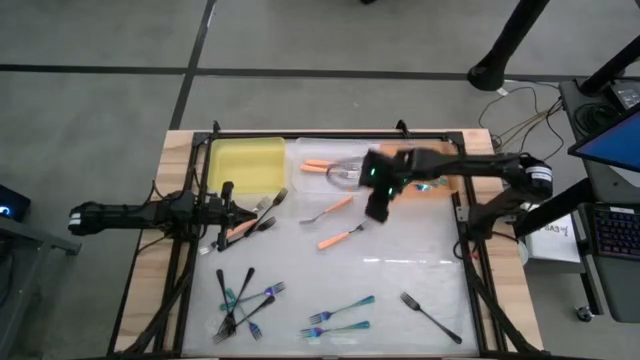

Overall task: Sort silverware by color (type)
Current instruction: Put the orange fork into the transparent bin

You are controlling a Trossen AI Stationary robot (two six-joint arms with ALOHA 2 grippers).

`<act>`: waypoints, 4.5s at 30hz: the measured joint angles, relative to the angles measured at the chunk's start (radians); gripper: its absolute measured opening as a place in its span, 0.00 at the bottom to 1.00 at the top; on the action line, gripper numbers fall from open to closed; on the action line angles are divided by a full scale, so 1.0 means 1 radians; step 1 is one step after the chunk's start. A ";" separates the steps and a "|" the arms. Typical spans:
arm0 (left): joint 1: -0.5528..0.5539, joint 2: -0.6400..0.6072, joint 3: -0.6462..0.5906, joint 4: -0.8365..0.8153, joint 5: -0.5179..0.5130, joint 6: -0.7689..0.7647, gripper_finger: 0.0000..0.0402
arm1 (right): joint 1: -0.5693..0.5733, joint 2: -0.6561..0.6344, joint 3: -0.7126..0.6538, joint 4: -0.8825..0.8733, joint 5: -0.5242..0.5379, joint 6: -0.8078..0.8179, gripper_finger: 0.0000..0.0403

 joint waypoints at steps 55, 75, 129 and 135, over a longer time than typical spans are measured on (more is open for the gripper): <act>0.000 0.000 0.000 0.000 0.000 0.000 0.00 | 0.273 0.536 0.217 0.148 0.199 -0.454 0.21; 0.000 0.000 0.000 0.000 0.000 0.000 0.00 | 0.267 0.422 0.252 0.132 0.215 -0.385 0.09; 0.000 0.000 0.000 0.000 0.000 0.000 0.00 | -0.032 0.388 0.295 0.226 -0.170 -0.302 0.22; 0.000 0.000 0.000 0.000 0.000 0.000 0.00 | 0.034 0.438 0.295 0.235 -0.091 -0.482 0.23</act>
